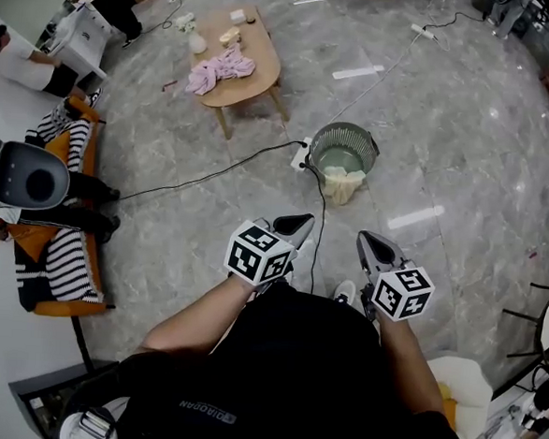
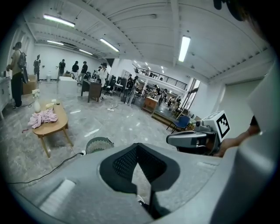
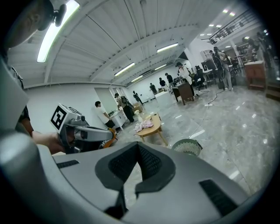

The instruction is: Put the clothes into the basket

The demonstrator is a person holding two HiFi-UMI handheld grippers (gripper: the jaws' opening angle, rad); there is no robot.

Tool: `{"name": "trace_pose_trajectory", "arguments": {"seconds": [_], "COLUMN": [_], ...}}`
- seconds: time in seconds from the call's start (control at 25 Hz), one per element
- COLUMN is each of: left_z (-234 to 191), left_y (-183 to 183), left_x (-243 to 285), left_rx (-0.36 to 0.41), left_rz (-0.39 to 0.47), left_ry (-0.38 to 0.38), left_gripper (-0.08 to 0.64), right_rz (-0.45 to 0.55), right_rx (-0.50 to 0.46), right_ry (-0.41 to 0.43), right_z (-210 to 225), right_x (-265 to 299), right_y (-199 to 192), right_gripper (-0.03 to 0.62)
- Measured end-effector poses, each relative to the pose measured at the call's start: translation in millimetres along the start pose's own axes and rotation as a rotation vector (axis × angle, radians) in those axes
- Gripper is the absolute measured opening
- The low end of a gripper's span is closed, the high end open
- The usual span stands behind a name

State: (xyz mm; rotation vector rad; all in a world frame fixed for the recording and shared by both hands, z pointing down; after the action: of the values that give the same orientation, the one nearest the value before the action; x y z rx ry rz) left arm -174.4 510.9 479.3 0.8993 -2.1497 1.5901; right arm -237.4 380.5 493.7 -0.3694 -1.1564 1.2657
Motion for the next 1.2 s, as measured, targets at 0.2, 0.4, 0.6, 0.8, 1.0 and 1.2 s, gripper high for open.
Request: {"name": "trace_pose_trajectory", "arguments": {"seconds": [0.2, 0.4, 0.6, 0.8, 1.0, 1.2], "left_z": [-0.2, 2.3, -0.9, -0.2, 1.2, 3.7], "left_y": [-3.3, 0.6, 1.6, 2.7, 4.3, 3.6], "left_x": [-2.0, -2.5, -4.3, -5.0, -5.4, -7.4], "left_rx": [-0.002, 0.008, 0.012, 0.014, 0.017, 0.018], "left_rz": [-0.002, 0.004, 0.004, 0.007, 0.010, 0.012], "left_ry": [-0.009, -0.016, -0.016, -0.015, -0.013, -0.014], "left_gripper": [0.000, 0.000, 0.000, 0.000, 0.000, 0.000], "right_rz": [0.002, 0.004, 0.011, 0.015, 0.020, 0.018], "right_rx": [-0.013, -0.005, -0.003, -0.002, -0.003, -0.006], "right_ry": [-0.010, -0.018, -0.020, -0.021, -0.019, -0.019], "right_z": [-4.5, -2.6, -4.5, -3.8, -3.5, -5.2], "right_x": [-2.0, -3.3, -0.7, -1.4, -2.4, -4.1], "right_y": [-0.5, -1.7, -0.6, 0.6, 1.7, 0.4], "right_gripper": [0.014, 0.014, 0.014, 0.014, 0.014, 0.014]}}
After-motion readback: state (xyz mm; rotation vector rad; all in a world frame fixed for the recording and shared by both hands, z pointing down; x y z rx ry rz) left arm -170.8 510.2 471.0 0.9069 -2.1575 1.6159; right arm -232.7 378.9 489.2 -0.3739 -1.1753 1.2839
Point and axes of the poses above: the fingertips, and each gripper's own axes: x forward along the fingers, z to its right, y out of its top, the point moved 3 cm from there along -x, backward along the fingers, and after that the axes turned 4 degrees about -z, right-handed, at the moved point
